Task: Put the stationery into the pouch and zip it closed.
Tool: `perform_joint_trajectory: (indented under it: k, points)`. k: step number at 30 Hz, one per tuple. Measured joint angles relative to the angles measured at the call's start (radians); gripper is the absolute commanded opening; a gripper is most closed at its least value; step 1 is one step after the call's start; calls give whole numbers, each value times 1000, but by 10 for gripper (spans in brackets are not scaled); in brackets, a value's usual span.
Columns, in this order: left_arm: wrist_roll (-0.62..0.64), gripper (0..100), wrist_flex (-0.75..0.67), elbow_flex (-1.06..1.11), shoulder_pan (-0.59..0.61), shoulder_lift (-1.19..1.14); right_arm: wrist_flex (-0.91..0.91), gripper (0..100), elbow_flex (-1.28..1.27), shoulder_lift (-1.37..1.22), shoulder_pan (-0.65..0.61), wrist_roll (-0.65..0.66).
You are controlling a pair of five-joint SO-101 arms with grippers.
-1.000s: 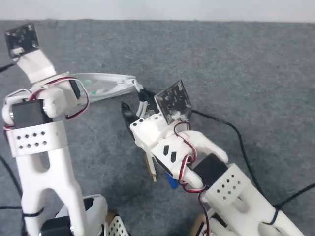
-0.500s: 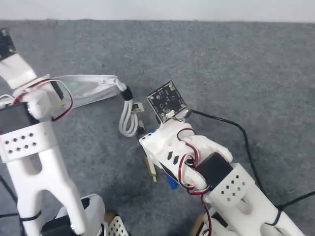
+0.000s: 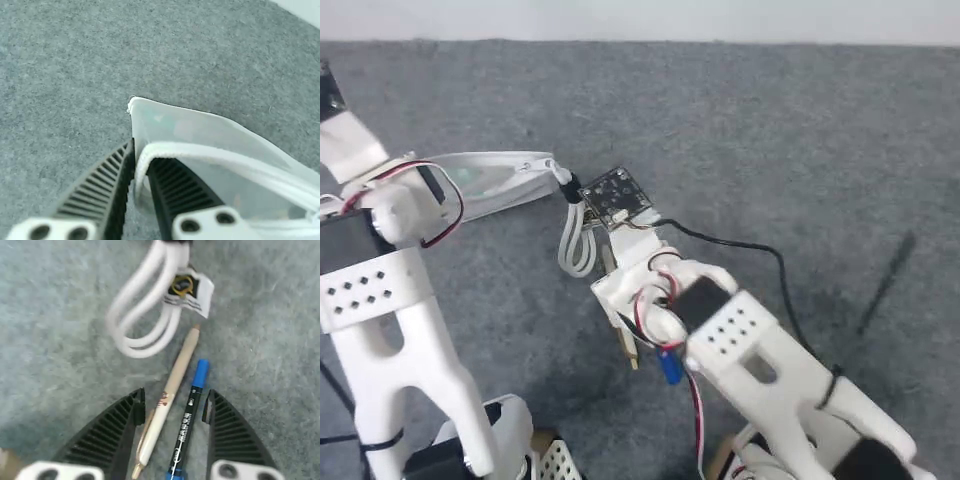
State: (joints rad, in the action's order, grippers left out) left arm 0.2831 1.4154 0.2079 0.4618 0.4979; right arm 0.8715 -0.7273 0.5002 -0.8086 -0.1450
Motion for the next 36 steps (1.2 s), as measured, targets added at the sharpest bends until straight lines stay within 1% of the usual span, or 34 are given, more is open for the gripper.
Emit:
perform_joint_trajectory:
  k: [4, 11, 18, 24, 27, 29, 34, 36]
  points:
    - [0, 10, 0, 0, 0, 0, -37, 183, 0, -71, 38, 0]
    - [0, 10, 0, 0, 0, 0, -114, 183, 0, -209, 38, 0]
    - [0, 10, 0, 0, 28, 0, -190, 183, 0, -333, 51, 0]
    - [0, 10, 0, 0, 28, 0, -199, 183, 11, -434, 101, 0]
    - [0, 10, 0, 0, 28, 0, -199, 183, 44, -505, 106, 0]
    - [0, 10, 0, 0, 28, 0, -199, 162, 68, -551, 104, 0]
    - [0, 10, 0, 0, 28, 0, -199, 2, 118, -608, 123, 0]
    - [0, 10, 0, 0, 28, 0, -199, 17, 126, -611, 124, 26]
